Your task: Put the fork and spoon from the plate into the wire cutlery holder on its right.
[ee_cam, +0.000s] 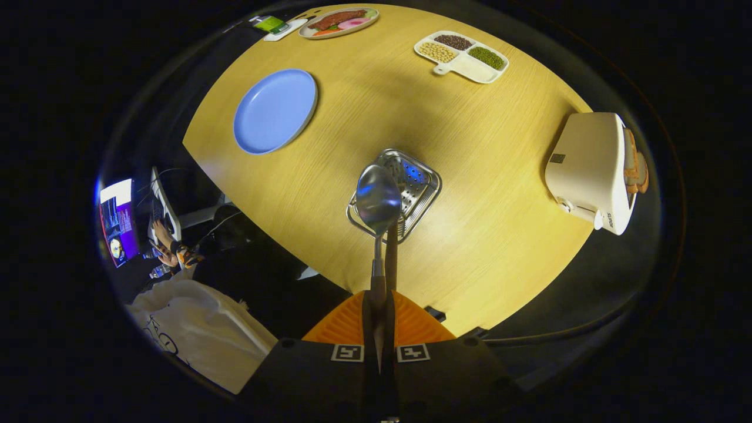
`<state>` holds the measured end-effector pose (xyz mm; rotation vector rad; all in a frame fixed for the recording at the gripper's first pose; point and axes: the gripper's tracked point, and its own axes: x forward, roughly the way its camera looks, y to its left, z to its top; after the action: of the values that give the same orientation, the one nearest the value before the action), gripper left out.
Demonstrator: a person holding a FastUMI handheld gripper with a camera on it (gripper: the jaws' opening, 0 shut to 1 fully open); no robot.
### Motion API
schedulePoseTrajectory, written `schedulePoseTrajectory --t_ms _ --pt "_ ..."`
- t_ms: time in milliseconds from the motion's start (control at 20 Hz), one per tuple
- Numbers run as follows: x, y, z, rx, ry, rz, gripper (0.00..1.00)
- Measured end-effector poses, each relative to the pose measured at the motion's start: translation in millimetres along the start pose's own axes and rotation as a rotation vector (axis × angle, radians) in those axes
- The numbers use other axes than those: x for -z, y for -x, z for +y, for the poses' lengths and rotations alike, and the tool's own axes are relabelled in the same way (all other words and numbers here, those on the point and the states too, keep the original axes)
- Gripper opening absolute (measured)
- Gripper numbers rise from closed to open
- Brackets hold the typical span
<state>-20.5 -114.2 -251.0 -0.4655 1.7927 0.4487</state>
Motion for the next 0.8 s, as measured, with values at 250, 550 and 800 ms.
schedulePoseTrajectory --t_ms 250,550,800 --pt "-19.8 -9.6 -8.2 -0.041 -0.005 0.069 0.06" --pt "-23.6 -17.6 -15.2 -0.05 -0.015 0.121 0.06" --pt "-28.0 -19.5 -17.0 -0.059 -0.023 0.129 0.14"
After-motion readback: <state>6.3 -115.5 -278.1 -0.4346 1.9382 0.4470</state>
